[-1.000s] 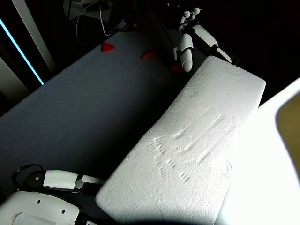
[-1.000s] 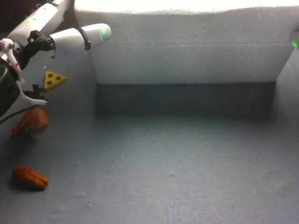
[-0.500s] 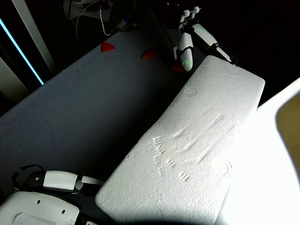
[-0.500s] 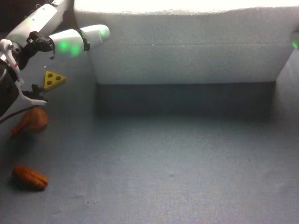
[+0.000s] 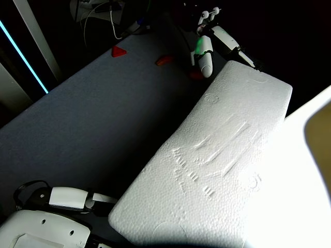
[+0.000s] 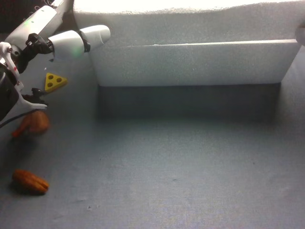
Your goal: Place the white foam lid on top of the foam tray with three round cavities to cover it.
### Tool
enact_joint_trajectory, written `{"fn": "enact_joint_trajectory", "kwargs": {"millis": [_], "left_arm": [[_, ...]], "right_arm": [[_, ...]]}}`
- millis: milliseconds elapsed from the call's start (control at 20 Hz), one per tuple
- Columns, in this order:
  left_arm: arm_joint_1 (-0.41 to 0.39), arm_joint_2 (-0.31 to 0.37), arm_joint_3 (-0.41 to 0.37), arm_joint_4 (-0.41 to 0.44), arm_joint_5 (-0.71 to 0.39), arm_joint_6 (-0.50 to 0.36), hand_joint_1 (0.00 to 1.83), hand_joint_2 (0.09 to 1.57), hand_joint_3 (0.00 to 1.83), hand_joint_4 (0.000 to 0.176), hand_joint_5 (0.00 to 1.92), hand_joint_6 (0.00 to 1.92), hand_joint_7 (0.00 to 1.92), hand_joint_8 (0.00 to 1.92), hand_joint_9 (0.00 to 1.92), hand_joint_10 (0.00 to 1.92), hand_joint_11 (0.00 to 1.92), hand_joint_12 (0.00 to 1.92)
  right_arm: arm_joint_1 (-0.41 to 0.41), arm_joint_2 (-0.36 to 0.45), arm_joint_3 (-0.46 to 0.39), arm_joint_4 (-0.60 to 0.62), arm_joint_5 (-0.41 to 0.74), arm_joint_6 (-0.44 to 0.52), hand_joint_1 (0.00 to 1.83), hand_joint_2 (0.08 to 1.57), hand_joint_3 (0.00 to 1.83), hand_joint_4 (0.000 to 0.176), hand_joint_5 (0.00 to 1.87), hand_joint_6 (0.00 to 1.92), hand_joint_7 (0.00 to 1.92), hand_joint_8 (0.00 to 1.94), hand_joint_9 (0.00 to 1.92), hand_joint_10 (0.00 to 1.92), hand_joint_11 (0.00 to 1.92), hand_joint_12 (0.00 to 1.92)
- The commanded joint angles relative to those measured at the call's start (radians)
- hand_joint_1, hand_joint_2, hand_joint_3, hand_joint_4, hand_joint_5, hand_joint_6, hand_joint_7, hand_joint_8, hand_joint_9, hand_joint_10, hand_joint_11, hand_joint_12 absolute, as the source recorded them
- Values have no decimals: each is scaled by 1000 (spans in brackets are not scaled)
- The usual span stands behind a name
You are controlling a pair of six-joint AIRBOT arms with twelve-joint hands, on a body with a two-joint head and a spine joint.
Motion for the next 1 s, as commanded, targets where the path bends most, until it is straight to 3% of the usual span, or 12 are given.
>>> {"fn": "enact_joint_trajectory", "kwargs": {"millis": [0, 50, 150, 200, 250, 300, 450, 600, 800, 850, 900, 950], "left_arm": [[-6, -7, -12, 86, -109, -4, 387, 1112, 0, 18, 91, 2, 0, 0, 0, 0, 0, 360], [-6, -7, -12, 86, -109, -4, 394, 1109, 0, 19, 100, 2, 0, 0, 0, 0, 0, 414], [-6, -7, -12, 86, -109, -4, 399, 1111, 1, 22, 102, 1, 0, 0, 0, 0, 0, 489], [-6, -8, -12, 86, -110, -4, 404, 1117, 4, 12, 108, 3, 0, 0, 0, 0, 0, 494], [-6, -8, -12, 86, -110, -4, 399, 1111, 1, 7, 107, 2, 0, 0, 0, 0, 0, 497], [-7, -8, -12, 86, -110, -4, 390, 1105, 0, 13, 109, 2, 0, 0, 0, 0, 0, 546], [-9, -10, -13, 87, -109, -4, 405, 1109, 0, 3, 108, 0, 0, 0, 0, 0, 0, 492], [-3, -16, -13, 96, -100, -13, 406, 1098, 0, 19, 119, 5, 0, 0, 0, 0, 0, 591], [-2, -14, -14, 97, -104, -14, 429, 1098, 0, 2, 132, 1, 0, 0, 0, 0, 0, 347], [-2, -12, -18, 100, -110, -16, 432, 1111, 1, 0, 136, 0, 0, 0, 0, 0, 0, 172], [-2, -8, -23, 103, -116, -16, 432, 1111, 1, 0, 136, 0, 0, 0, 0, 0, 0, 172], [-2, -7, -24, 104, -117, -16, 441, 1115, 2, 0, 127, 0, 0, 0, 0, 0, 0, 148]], "right_arm": [[16, -2, -4, -65, 132, 3, 498, 1269, 5, 0, 49, 45, 111, 20, 0, 491, 0, 1545], [16, -2, -5, -65, 132, 3, 499, 1268, 3, 0, 34, 45, 117, 20, 0, 535, 0, 1610], [16, -2, -5, -65, 132, 3, 513, 1261, 0, 0, 55, 29, 111, 16, 0, 344, 0, 1412], [17, -2, -5, -66, 132, 3, 551, 1264, 0, 0, 106, 48, 185, 38, 0, 506, 0, 1540], [17, -2, -5, -67, 132, 2, 494, 1268, 1, 0, 43, 20, 87, 7, 0, 316, 0, 1435], [18, -2, -4, -67, 132, 2, 397, 1284, 5, 0, 2, 0, 3, 0, 1, 41, 0, 1006], [18, -2, -2, -66, 130, 2, 321, 1275, 0, 0, 41, 15, 63, 17, 85, 53, 0, 1052], [-36, -17, 34, 38, 83, 1, 290, 1285, 2, 0, 38, 9, 127, 19, 131, 75, 0, 1219], [-54, -17, 35, 57, 83, 1, 320, 1295, 4, 0, 44, 8, 100, 3, 99, 68, 0, 1246], [-58, -17, 35, 59, 83, 1, 373, 1312, 4, 0, 5, 0, 10, 0, 14, 11, 0, 1033], [-61, -17, 34, 61, 83, 1, 373, 1312, 4, 0, 5, 0, 10, 0, 14, 11, 0, 1033], [-61, -17, 34, 61, 83, 1, 424, 1314, 0, 0, 0, 0, 35, 13, 45, 21, 0, 821]]}}
